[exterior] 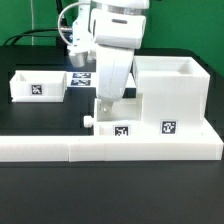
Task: Assemble drawer
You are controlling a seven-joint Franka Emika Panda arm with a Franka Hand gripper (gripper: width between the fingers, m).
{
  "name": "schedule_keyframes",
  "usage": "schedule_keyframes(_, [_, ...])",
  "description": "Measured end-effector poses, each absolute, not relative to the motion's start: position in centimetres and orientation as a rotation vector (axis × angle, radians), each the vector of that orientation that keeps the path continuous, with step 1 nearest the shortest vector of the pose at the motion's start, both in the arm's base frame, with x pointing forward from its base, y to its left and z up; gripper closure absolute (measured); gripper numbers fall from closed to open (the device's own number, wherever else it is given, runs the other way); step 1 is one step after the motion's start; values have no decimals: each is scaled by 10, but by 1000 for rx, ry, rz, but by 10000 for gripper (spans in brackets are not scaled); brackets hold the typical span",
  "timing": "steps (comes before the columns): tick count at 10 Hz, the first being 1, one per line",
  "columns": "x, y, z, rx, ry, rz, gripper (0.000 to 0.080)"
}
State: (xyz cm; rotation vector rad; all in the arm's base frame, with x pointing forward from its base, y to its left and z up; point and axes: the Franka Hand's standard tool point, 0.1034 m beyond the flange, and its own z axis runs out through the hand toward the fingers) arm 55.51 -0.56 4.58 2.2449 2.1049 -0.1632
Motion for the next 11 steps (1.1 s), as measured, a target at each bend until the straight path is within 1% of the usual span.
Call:
schedule_keyframes(2, [556,-16,59,2228,2125,-187,150])
schedule_keyframes(3, [555,-28,61,2202,2160,-202,150])
schedule_keyframes(5, [551,-52,59,2157,2217,-206,150])
schedule_keyframes(7, [551,-57,59,2168,2210,-205,150])
schedule_keyframes(8, [549,-59,56,2158,2229,-207,150])
schedule_keyframes(9, [545,-71,46,2108,2334,-179,150])
schedule_keyframes(10, [544,-80,41,2132,2375,-141,150])
schedule_keyframes(11, [545,-82,40,2121,2425,-120,150])
